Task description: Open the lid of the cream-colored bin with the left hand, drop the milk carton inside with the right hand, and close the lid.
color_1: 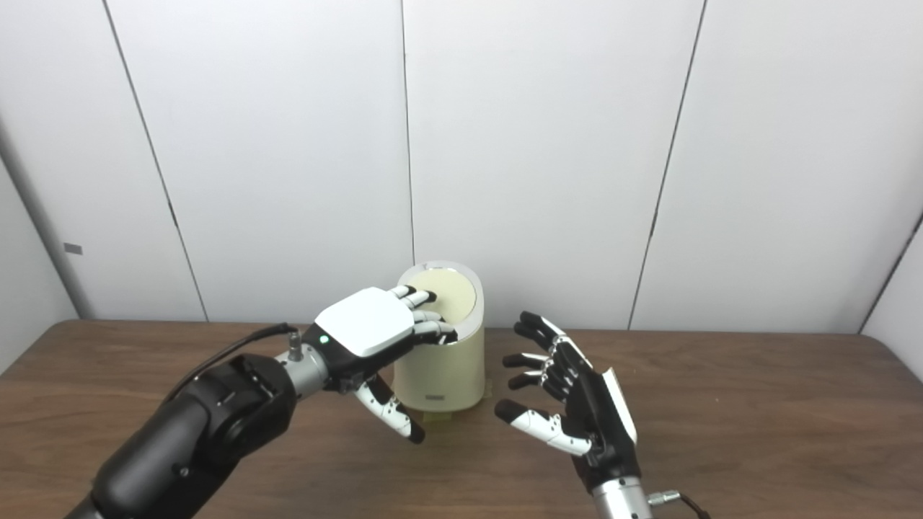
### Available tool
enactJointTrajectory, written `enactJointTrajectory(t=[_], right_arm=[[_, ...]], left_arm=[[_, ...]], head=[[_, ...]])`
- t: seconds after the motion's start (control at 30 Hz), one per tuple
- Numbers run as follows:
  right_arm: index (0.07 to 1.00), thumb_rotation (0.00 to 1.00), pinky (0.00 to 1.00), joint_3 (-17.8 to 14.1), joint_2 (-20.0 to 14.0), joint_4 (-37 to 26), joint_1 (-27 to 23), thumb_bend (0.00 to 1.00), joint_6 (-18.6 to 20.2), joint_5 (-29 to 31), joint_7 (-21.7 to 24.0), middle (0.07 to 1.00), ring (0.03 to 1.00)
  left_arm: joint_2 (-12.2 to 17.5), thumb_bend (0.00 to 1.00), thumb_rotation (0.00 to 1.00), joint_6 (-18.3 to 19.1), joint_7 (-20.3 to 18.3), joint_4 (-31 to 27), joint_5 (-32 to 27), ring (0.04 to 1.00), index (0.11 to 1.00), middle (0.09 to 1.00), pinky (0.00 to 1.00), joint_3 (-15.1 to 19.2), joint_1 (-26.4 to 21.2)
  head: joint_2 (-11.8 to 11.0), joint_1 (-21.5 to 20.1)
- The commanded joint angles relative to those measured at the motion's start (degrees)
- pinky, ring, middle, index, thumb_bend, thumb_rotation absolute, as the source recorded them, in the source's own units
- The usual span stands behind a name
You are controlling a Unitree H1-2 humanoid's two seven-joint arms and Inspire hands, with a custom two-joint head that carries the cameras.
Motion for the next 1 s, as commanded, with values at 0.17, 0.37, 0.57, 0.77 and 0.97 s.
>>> enactJointTrajectory(t=[0.17,0.37,0.57,0.77,0.97], right_arm=[[0.820,0.45,0.54,-0.2,0.4,-1.7,-2.0,0.87,-1.1,-0.6,-1.2,0.832,0.675],[0.818,0.45,0.52,-0.2,0.3,-1.0,-2.2,0.85,-1.4,-0.5,-1.4,0.831,0.672],[0.815,0.45,0.52,-0.4,0.2,-0.5,-2.3,0.86,-2.1,-0.9,-1.9,0.826,0.658],[0.814,0.42,0.52,-0.6,0.1,-0.8,-2.1,0.85,-1.6,0.1,-1.5,0.830,0.657],[0.817,0.39,0.50,-1.0,-0.4,-0.3,-2.2,0.83,-1.6,1.8,-0.9,0.836,0.658]], left_arm=[[-0.4,1.00,0.55,1.6,-5.9,2.2,2.6,1.000,0.863,0.879,1.00,-1.1,-0.3],[-0.2,1.00,0.55,0.9,-5.3,2.0,1.4,1.000,0.867,0.878,1.00,0.0,0.0],[0.4,1.00,0.54,0.4,-3.3,-0.8,-0.8,1.000,0.873,0.887,1.00,2.6,0.8],[-0.3,0.89,0.49,0.7,3.1,-5.1,-3.8,1.000,0.894,0.910,1.00,8.9,3.8],[-3.0,0.79,0.40,-0.7,12.8,-6.4,-9.5,1.000,0.899,0.902,0.99,16.9,8.0]], head=[[0.0,-0.1],[-0.3,0.2],[-0.4,0.3],[-0.1,0.3],[0.0,0.6]])
